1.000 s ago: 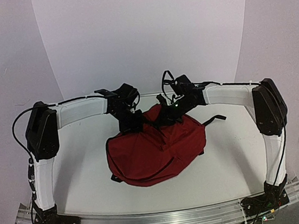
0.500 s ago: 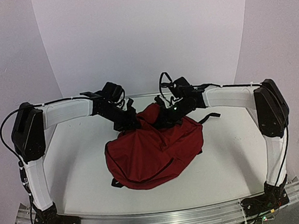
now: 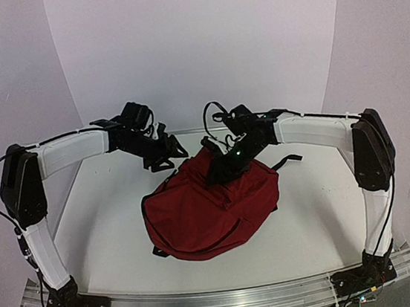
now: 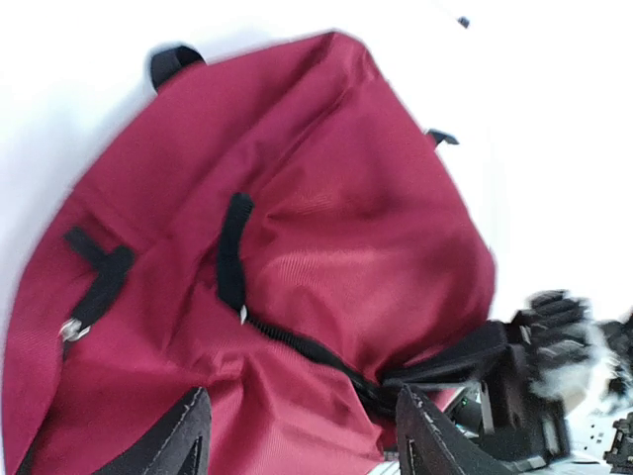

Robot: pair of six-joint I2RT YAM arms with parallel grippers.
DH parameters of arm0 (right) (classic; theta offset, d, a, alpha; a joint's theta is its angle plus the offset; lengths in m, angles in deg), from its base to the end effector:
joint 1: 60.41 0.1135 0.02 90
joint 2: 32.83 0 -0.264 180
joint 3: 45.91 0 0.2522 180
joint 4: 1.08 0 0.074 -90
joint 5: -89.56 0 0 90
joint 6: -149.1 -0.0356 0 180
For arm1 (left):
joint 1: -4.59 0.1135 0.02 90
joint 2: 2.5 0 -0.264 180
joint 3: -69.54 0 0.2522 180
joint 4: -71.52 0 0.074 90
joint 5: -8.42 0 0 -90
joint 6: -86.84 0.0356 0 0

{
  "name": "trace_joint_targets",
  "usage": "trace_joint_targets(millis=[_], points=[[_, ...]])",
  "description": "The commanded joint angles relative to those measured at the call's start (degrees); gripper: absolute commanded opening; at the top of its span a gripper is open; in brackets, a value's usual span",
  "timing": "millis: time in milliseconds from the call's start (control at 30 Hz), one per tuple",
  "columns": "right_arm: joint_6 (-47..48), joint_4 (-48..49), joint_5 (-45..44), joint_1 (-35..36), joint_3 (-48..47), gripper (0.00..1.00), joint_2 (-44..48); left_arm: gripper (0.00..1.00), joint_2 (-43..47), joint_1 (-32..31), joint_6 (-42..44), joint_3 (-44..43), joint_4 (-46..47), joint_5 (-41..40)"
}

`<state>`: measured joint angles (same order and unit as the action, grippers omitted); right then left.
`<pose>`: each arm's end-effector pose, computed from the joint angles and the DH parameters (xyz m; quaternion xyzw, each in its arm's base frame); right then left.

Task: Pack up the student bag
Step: Adjust the student bag at the center of the board.

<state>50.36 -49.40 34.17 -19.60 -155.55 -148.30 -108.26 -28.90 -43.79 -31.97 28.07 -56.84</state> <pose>0.3235 0.3061 0.2425 -0.3389 0.8478 0.3801 0.1482 0.3377 -0.2413 0.2702 0.0204 0.9140 -0.3718 0.1608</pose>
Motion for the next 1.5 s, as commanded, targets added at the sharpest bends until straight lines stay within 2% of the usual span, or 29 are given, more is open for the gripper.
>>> trace_joint_targets(millis=[0,167,333,400,467,567,700,833,967,1067,1133,1233,1367,1467], points=[[10.28,-13.02,-0.15,-2.15,-4.04,0.47,3.32,0.65,5.32,2.13,-0.3,-0.22,-3.42,-4.34],[15.57,-17.45,3.99,-3.67,-11.54,0.63,2.6,0.63,-0.99,2.89,6.78,-8.29,-7.67,-2.68],[16.63,-17.32,2.58,-4.48,-15.85,0.64,-0.13,0.6,-10.4,3.05,9.57,-20.41,-13.19,0.04],[16.75,-17.16,1.23,-5.57,-19.41,0.66,-2.17,0.6,-11.66,3.07,8.15,-21.39,-14.35,0.04],[16.55,-17.05,-0.63,-8.03,-25.48,0.72,-6.04,0.62,-8.63,3.05,4.26,-15.75,-11.25,0.62],[14.47,-17.31,-1.78,-12.05,-37.38,0.81,-13.88,0.68,0.62,2.01,-0.97,-1.43,-5.31,2.25],[13.79,-16.98,-1.53,-14.16,-45.13,0.93,-20.49,0.73,12.7,-1.58,-6.37,12.21,-7.52,-3.46],[13.13,-16.62,3.55,-14.17,-42.84,0.96,-22.67,0.82,22.45,-4.02,-15.85,22.42,-9.6,-8.53],[12.54,-16.69,10.62,-14.37,-38.26,0.95,-23.52,0.84,22.2,-7.11,-21.25,27.08,-14.3,-8.32],[12.04,-16.82,15.0,-14.6,-34.83,0.94,-22.85,0.82,20.21,-7.9,-24.67,31.4,-10.1,-5.58],[11.72,-16.91,17.35,-14.88,-31.89,0.93,-21.71,0.76,18.62,-7.91,-26.91,33.39,-5.98,-4.19],[12.34,-17.28,20.0,-15.2,-26.01,0.91,-18.26,0.58,14.24,-7.57,-26.65,32.48,-2.87,-3.99],[14.5,-18.01,22.16,-15.22,-14.53,0.88,-12.15,0.26,6.73,-3.56,-20.69,24.66,-6.34,-5.81],[16.2,-18.29,23.52,-15.2,-5.17,0.86,-6.28,0.09,0.9,2.23,-14.58,16.63,-7.88,-6.53]])
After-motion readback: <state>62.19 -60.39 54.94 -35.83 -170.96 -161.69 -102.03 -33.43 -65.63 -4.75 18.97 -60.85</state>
